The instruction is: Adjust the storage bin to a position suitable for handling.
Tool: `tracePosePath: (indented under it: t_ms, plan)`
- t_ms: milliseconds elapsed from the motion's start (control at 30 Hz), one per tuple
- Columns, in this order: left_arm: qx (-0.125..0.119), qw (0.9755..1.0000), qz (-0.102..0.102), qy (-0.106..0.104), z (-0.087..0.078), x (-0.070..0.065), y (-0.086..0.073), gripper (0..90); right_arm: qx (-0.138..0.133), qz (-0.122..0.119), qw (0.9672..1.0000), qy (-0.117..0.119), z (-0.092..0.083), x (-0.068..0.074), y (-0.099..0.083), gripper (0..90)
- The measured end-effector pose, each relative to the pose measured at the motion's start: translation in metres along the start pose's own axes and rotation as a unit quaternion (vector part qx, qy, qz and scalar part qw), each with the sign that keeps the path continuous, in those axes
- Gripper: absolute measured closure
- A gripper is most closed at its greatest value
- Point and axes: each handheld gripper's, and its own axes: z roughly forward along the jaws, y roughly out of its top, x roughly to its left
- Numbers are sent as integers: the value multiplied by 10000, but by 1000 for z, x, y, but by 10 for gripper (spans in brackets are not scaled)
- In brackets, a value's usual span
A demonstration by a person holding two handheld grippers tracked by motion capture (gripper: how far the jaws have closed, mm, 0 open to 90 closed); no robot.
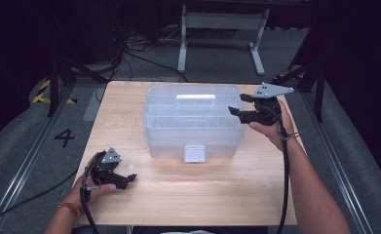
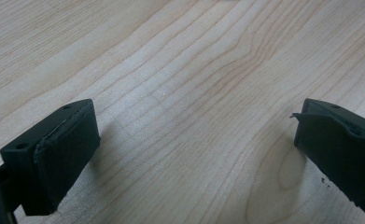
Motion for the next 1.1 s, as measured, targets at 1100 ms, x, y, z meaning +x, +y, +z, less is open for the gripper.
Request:
tracePosePath:
  t_ms: [1100]
  plan:
    - [3,10000,-47,-15,0,-1,-1,9,240,-236,9992,213,40,21,26,405]
